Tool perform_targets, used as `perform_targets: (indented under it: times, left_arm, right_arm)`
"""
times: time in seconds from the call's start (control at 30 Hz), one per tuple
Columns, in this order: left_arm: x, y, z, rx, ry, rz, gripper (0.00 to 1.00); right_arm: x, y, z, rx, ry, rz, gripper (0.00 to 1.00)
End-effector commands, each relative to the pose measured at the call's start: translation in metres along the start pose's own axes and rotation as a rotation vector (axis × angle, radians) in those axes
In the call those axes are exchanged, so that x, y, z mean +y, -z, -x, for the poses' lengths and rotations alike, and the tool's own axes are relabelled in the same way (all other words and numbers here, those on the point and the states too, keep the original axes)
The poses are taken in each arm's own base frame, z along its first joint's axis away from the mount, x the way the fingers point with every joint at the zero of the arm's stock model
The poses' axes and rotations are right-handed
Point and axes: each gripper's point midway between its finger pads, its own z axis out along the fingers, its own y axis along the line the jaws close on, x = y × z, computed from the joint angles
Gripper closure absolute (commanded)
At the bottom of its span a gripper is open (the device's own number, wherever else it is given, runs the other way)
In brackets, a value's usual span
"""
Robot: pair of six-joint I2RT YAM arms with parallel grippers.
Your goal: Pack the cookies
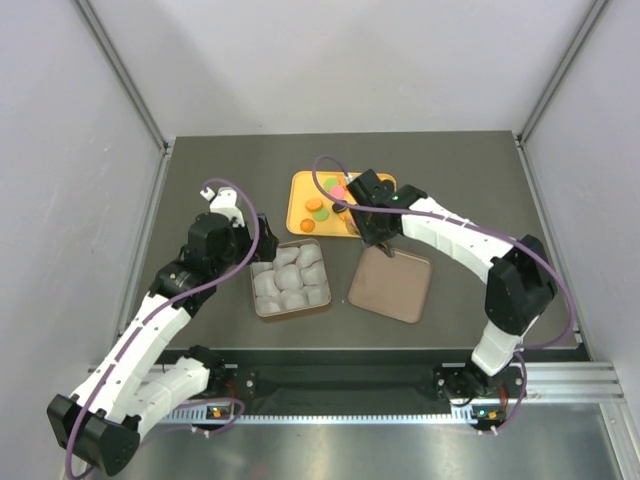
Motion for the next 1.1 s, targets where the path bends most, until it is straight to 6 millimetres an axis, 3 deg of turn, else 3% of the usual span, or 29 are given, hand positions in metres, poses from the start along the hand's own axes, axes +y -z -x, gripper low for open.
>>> perform_targets:
  times: [0.0,0.33,0.63,0.83,1.07]
  left_arm:
    - [-0.003,0.003,0.012,-0.038,0.006,-0.006,0.01]
    - [-0.002,0.002,0.011,-0.034,0.007,-0.004,0.01]
    - [0.003,0.004,0.017,-0.058,0.012,0.028,0.01]
    - [0.017,0.010,0.039,-0.120,0.034,0.131,0.01]
    - [0.026,0.025,0.069,-0.188,0.054,0.210,0.01]
  right_arm:
    - [-0.011,0.032,0.043,-0.153,-0.053,0.015,0.64]
    - [-0.021,0.051,0.059,-0.223,-0.093,0.000,0.66]
    - [-0.010,0.088,0.074,-0.315,-0.131,0.099,0.68]
    - [0.023,0.111,0.072,-0.347,-0.100,0.185,0.68]
    - [0.081,0.134,0.070,-0.380,-0.040,0.317,0.68]
